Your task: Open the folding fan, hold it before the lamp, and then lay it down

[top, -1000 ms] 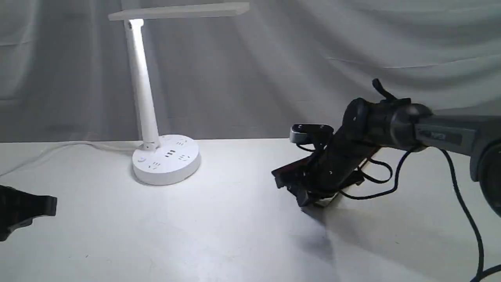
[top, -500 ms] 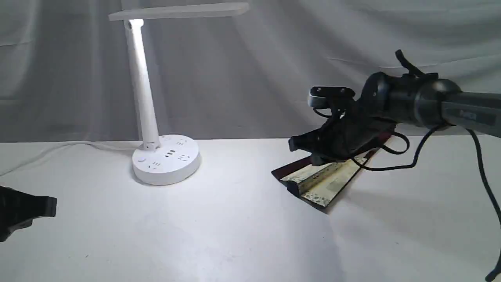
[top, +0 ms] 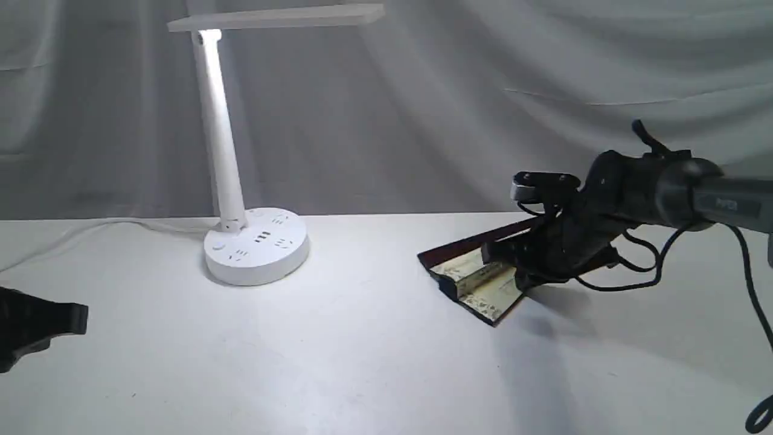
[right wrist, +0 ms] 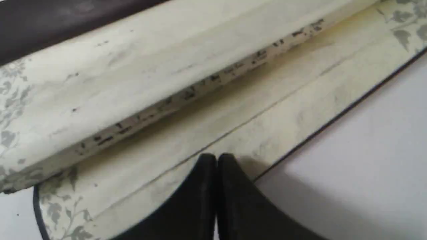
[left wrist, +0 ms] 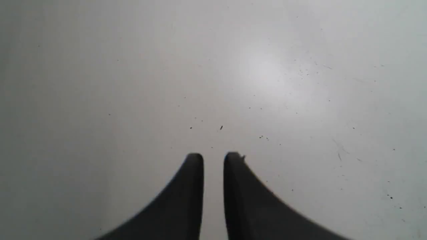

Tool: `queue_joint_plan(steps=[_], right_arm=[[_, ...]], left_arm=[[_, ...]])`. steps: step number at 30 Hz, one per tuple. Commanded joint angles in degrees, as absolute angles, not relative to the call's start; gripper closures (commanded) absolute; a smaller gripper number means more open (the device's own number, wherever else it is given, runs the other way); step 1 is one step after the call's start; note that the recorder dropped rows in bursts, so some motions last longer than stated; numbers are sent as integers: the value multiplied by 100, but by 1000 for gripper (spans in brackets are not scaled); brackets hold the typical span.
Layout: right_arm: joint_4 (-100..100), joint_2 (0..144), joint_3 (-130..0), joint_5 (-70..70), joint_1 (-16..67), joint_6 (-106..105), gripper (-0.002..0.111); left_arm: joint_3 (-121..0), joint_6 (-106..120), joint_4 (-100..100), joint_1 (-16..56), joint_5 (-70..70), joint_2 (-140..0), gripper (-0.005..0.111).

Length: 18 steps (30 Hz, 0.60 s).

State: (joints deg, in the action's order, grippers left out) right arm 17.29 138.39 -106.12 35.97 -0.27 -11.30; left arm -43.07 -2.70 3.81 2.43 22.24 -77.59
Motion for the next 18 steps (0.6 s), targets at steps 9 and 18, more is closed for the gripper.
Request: queue_joint_plan(steps=[9, 18], right_arm=[[1668, 13644, -10532, 2989, 0, -1282, 108], [1706, 14004, -10516, 3173, 0, -1282, 108]], left_arm=[[-4344, -274, 530, 230, 2188, -7760, 95], [-4344, -274, 530, 230, 2188, -7760, 95]])
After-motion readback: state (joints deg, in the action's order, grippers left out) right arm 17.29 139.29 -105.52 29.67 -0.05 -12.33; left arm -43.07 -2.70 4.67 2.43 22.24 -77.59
